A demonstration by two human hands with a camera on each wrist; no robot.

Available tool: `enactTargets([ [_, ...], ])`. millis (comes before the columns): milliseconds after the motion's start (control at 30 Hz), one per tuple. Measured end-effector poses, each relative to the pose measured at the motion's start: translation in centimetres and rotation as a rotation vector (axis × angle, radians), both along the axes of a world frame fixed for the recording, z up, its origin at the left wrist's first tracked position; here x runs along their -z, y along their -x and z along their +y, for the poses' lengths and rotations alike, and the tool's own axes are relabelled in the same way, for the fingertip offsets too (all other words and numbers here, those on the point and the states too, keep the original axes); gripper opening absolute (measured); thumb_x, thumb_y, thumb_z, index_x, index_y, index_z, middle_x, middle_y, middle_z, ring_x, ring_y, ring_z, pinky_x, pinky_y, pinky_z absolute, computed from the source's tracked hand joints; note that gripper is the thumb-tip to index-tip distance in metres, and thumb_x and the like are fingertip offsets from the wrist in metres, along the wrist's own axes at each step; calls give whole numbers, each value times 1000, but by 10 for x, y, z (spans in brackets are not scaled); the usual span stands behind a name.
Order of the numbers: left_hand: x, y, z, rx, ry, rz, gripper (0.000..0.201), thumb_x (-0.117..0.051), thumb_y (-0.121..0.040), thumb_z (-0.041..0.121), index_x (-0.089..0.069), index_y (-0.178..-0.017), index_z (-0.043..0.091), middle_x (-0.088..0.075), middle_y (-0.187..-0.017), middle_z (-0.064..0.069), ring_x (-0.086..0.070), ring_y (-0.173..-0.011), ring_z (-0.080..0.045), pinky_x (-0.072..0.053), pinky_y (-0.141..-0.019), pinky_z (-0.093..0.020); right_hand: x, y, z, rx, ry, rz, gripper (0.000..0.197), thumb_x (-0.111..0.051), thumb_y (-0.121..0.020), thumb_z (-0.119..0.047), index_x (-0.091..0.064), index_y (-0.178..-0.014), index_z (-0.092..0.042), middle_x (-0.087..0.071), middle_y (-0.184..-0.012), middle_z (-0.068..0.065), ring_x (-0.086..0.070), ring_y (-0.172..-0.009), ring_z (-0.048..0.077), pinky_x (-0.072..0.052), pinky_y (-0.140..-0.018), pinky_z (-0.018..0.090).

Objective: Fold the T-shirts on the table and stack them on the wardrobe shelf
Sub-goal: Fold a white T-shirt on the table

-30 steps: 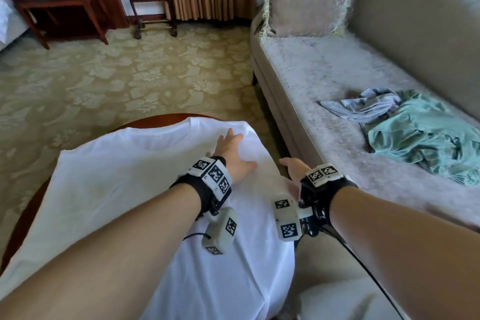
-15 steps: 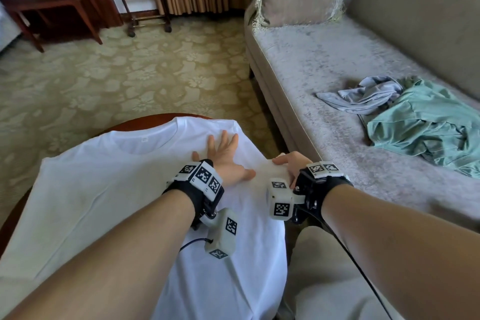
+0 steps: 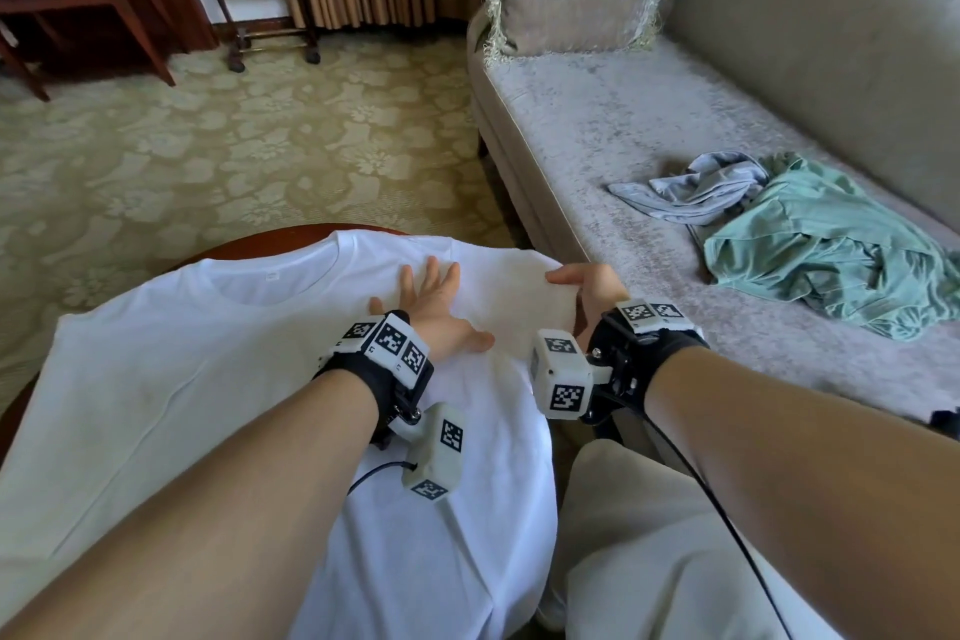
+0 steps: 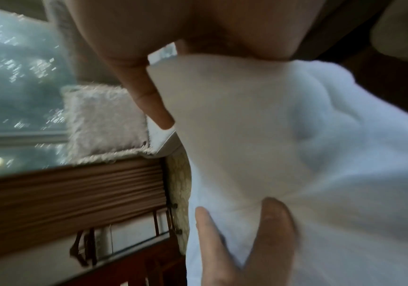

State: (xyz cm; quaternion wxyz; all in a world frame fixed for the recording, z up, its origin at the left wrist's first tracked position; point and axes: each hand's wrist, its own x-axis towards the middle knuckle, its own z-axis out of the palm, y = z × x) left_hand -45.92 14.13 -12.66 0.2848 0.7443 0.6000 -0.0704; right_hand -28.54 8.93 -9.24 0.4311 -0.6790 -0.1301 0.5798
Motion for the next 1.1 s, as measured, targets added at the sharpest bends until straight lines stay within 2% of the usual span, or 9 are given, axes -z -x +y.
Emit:
enactTargets([
  [100, -10, 2, 1, -70, 54, -174, 101, -67, -85, 47, 3, -155, 31, 20, -161, 8, 25, -146, -19, 7, -118, -55, -11, 10, 2, -6, -39, -130, 48, -74, -58, -23, -66, -104, -12, -71, -90, 16, -69, -78, 38, -54, -77, 54],
  [200, -25, 9, 2, -172, 81, -401, 83, -66, -90, 30, -14, -155, 31, 15, -162, 3, 15, -149, -17, -2, -120, -45, -26, 28, 2, -101, -161, -378, 11, -75, -72, -18, -66, -77, -23, -68, -78, 2, -65, -76, 24, -54, -71, 31],
  [333, -36, 23, 5, -364, -5, -722, 56, -61, -94, 22, -41, -146, 26, -15, -162, 2, -18, -148, -17, -20, -118, -35, -38, 64, 4, -376, -302, -739, 15, -71, -77, -24, -69, -91, -24, -67, -80, -6, -62, -82, 15, -51, -70, 24],
  [467, -50, 45, 11, -666, -165, -973, 25, -57, -93, 10, -68, -114, 13, -63, -119, -1, -53, -116, -15, -38, -82, -9, -33, 103, 2, -737, -258, -875, 37, -72, -79, -34, -60, -113, -27, -67, -84, -6, -65, -80, 12, -53, -68, 24],
  [567, -50, 65, 17, -814, -252, -949, 18, -59, -93, 15, -68, -107, 7, -65, -102, -2, -59, -106, -24, -42, -76, -13, -23, 117, 4, -801, -190, -823, 49, -71, -77, -43, -55, -121, -29, -70, -97, 1, -71, -66, 11, -60, -71, 32],
  [667, -44, 82, 11, -736, -221, -839, 29, -69, -85, 22, -68, -111, 8, -62, -124, 0, -56, -119, -22, -40, -97, -23, -21, 110, 17, -642, -113, -881, 24, -61, -82, -28, -65, -100, -13, -72, -88, 6, -71, -64, 18, -61, -64, 35],
  [767, -39, 89, -1, -640, -149, -767, 24, -75, -76, 19, -70, -98, 14, -63, -108, 1, -59, -110, -23, -42, -90, -22, -12, 99, 18, -796, 82, -1090, 16, -52, -76, -27, -62, -77, -13, -70, -77, 0, -67, -61, 16, -46, -45, 23],
  [933, -42, 109, -13, -610, -153, -615, 31, -73, -82, 18, -68, -112, 13, -64, -119, -2, -58, -113, -21, -46, -99, -30, 8, 98, 10, -766, 73, -864, 53, -67, -69, -27, -58, -119, -13, -63, -112, 13, -64, -103, 32, -55, -87, 46],
  [1100, -62, 168, -6, -730, -229, -543, 8, -72, -83, 15, -66, -88, 16, -62, -98, -3, -61, -104, -26, -49, -91, -31, 6, 108, 49, -454, 77, -705, 45, -57, -63, -31, -62, -99, -6, -72, -83, 10, -71, -75, 31, -57, -76, 45],
])
